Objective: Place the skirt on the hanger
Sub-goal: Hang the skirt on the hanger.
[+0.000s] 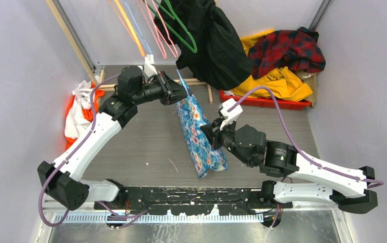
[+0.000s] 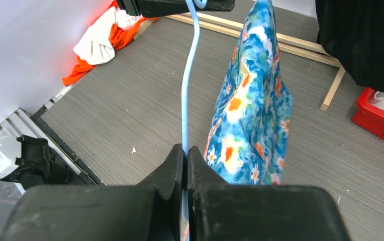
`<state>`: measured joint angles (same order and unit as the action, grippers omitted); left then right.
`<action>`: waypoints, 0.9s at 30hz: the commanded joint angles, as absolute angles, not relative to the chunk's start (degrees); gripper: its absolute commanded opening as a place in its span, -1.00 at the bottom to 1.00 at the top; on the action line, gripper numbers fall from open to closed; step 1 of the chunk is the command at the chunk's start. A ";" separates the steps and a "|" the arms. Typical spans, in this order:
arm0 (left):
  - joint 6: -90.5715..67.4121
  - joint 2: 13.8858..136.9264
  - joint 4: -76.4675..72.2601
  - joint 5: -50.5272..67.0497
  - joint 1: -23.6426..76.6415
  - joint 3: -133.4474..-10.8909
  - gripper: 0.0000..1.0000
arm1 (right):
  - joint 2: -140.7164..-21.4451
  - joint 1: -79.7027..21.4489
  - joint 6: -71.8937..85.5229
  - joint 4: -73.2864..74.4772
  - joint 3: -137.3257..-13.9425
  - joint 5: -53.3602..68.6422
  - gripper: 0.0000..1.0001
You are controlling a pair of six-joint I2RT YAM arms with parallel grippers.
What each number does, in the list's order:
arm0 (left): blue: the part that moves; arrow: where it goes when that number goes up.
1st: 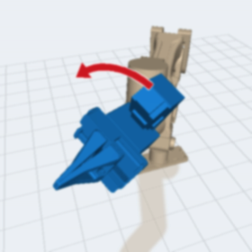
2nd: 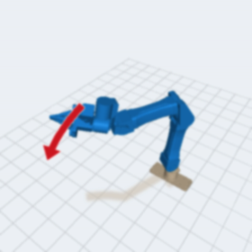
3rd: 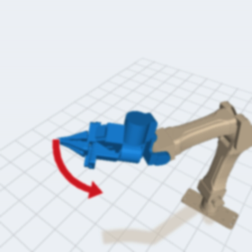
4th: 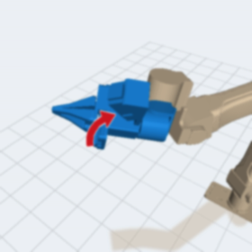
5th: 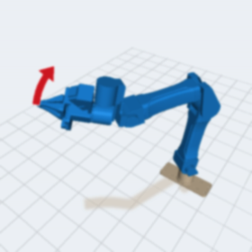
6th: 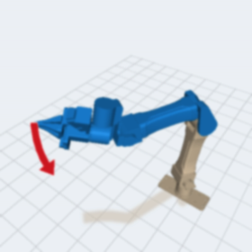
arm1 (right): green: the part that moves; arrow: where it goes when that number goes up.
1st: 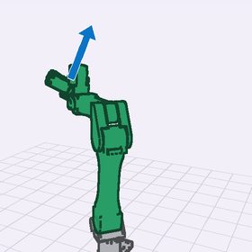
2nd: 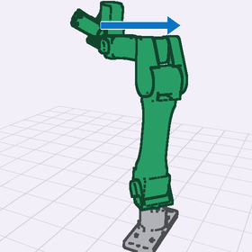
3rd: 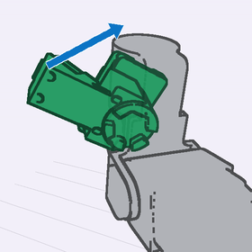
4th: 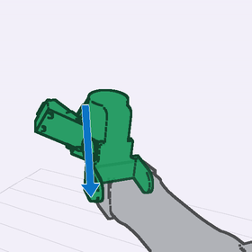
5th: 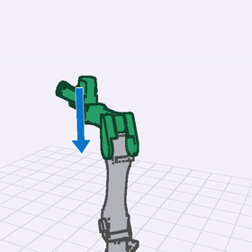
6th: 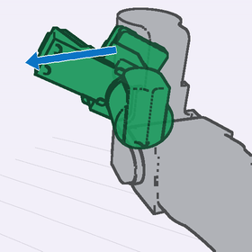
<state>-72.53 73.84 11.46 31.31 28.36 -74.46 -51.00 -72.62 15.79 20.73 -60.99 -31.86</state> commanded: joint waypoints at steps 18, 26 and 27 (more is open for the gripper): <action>-57.37 76.95 19.18 23.58 26.24 -85.63 -0.34 | -43.53 -72.77 16.33 16.59 -62.47 -32.84 -0.97; -53.83 77.91 18.58 24.90 25.85 -86.97 -0.10 | -41.65 -72.77 15.78 16.33 -62.07 -33.55 -0.97; -53.38 77.32 19.33 24.39 25.84 -86.89 -0.10 | -41.47 -72.75 15.55 16.85 -62.38 -34.23 -0.97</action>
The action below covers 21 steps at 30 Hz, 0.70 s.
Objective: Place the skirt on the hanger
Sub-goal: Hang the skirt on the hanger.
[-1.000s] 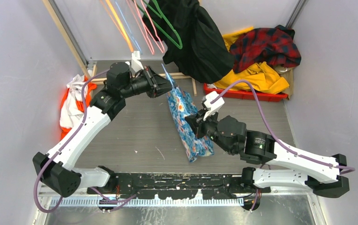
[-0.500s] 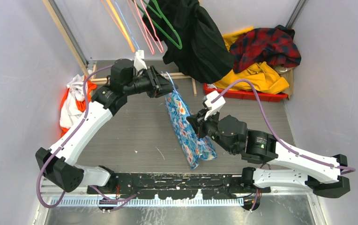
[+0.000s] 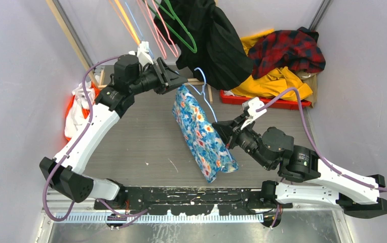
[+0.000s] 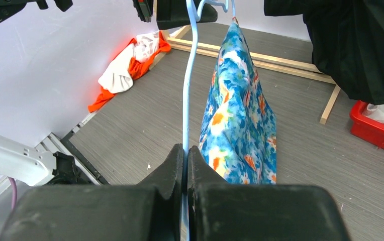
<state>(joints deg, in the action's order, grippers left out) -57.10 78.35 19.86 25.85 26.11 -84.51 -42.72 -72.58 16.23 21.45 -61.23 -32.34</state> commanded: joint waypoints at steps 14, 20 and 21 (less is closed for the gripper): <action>-50.41 66.18 25.10 20.35 25.77 -81.42 -0.11 | -44.39 -72.42 9.96 20.20 -67.83 -40.02 -0.97; -49.26 64.99 27.42 19.97 25.63 -81.37 -0.12 | -49.81 -65.69 10.77 19.27 -70.96 -34.23 -0.97; -49.22 64.81 27.69 19.88 25.54 -81.26 -0.12 | -50.51 -64.23 11.30 19.15 -71.24 -33.04 -0.97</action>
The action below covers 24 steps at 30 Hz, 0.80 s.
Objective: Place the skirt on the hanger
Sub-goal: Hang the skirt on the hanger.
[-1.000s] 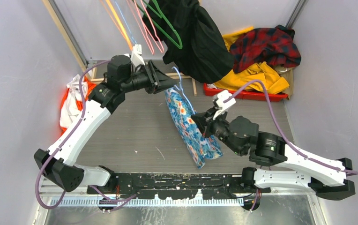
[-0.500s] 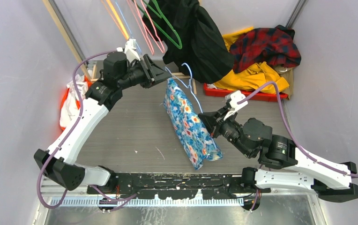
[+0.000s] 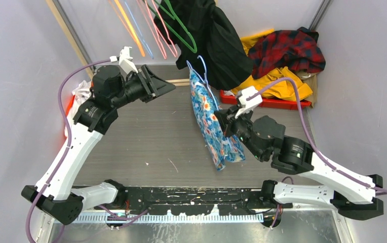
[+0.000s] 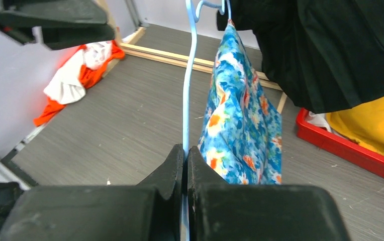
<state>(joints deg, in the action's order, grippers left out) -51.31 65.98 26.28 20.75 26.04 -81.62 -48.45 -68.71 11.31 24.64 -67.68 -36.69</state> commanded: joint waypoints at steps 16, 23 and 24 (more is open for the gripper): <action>-48.51 63.81 29.03 22.40 21.24 -80.29 -0.15 | -56.38 -37.26 18.60 16.25 -76.13 -2.75 -0.97; -48.41 63.29 29.38 24.74 17.99 -80.14 -0.16 | -61.18 -25.02 24.72 9.96 -78.62 15.67 -0.97; -48.36 63.28 29.47 25.15 17.52 -80.19 -0.16 | -61.94 -23.81 25.84 8.66 -78.77 17.83 -0.97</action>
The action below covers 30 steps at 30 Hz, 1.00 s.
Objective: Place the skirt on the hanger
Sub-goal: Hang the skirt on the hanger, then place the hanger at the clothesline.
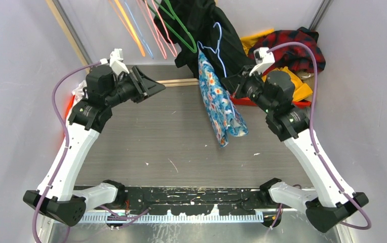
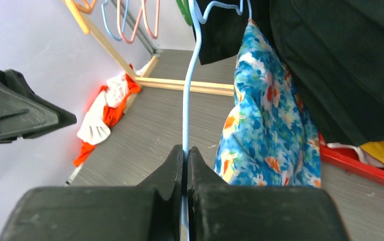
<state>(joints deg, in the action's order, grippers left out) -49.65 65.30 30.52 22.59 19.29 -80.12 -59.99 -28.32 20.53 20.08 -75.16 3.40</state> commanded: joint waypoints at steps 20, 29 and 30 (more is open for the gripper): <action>-48.16 63.26 29.44 31.49 9.94 -79.12 -0.20 | -70.30 -22.42 27.96 5.92 -87.13 31.04 -0.97; -48.23 62.70 29.35 34.13 6.69 -78.60 -0.21 | -77.99 -22.41 29.35 4.45 -96.29 30.63 -0.97; -48.32 62.69 29.22 34.49 6.28 -78.40 -0.21 | -78.91 -22.40 29.21 4.55 -97.58 30.10 -0.97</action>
